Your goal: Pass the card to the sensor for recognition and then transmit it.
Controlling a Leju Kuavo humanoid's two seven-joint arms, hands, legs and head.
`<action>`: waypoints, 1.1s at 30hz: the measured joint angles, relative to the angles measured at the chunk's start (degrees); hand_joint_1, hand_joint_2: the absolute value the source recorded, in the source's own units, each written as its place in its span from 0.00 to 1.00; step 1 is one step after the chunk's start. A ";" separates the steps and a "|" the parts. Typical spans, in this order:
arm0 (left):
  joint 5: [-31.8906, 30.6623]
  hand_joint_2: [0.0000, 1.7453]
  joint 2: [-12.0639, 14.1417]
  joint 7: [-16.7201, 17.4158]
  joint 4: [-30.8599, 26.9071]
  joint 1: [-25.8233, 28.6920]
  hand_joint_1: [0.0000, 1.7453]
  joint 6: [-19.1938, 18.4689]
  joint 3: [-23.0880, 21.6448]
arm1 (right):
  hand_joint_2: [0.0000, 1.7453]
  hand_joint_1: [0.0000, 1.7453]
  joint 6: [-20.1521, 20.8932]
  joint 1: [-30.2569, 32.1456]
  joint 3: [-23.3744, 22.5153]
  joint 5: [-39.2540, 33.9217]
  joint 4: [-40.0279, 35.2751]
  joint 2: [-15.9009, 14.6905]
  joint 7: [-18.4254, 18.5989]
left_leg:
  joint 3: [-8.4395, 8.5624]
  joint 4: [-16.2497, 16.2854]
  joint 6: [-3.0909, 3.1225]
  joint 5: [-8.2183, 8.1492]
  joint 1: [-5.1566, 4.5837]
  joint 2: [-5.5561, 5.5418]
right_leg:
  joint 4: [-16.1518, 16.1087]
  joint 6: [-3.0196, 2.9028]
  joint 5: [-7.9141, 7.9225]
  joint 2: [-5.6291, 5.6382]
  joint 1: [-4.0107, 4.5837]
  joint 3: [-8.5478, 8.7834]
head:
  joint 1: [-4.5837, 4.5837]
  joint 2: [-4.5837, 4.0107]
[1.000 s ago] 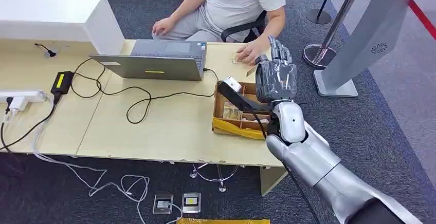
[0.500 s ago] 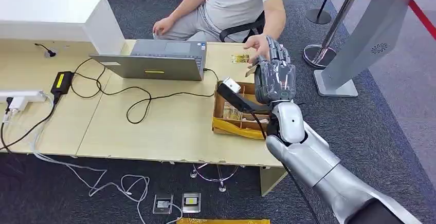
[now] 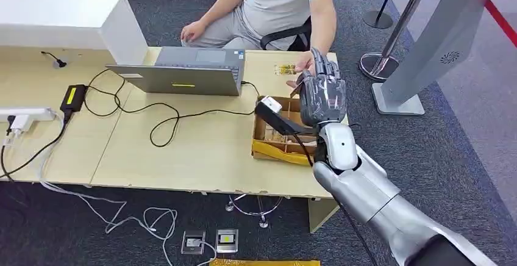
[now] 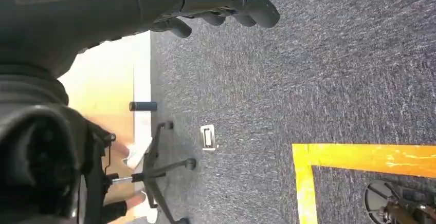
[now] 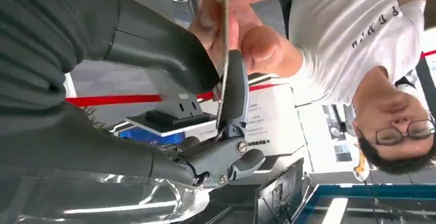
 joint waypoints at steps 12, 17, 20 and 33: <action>0.00 0.00 -0.07 0.00 0.00 0.00 0.00 0.07 0.02 | 1.00 0.00 -1.46 -0.13 0.48 2.10 2.36 0.77 0.94 | 0.00 0.00 0.00 0.00 0.00 0.00 | 0.00 0.00 0.00 0.00 0.00 -0.01 | 0.00 0.00; 0.17 0.00 -0.09 0.15 0.00 0.01 0.00 0.04 0.02 | 1.00 0.00 -1.20 -0.29 0.37 -1.90 3.52 0.92 1.55 | 0.01 0.00 0.00 0.00 0.00 -0.01 | 0.00 0.00 0.00 0.00 0.00 0.00 | 0.00 0.00; 0.13 0.00 -0.09 0.26 0.00 0.02 0.00 0.00 0.02 | 1.00 0.00 -1.20 -0.29 0.00 -3.91 3.87 0.70 2.06 | 0.03 0.00 0.00 0.00 0.00 0.00 | 0.00 0.00 0.00 0.01 0.00 -0.01 | 0.00 0.00; 0.26 0.00 -0.15 0.57 0.00 0.19 0.00 -0.52 0.02 | 1.00 0.00 1.88 0.78 -5.42 -22.77 4.55 -5.82 7.23 | 0.09 0.02 0.00 -0.01 -0.01 -0.05 | -0.04 0.00 0.00 -0.01 0.00 0.00 | -0.02 0.00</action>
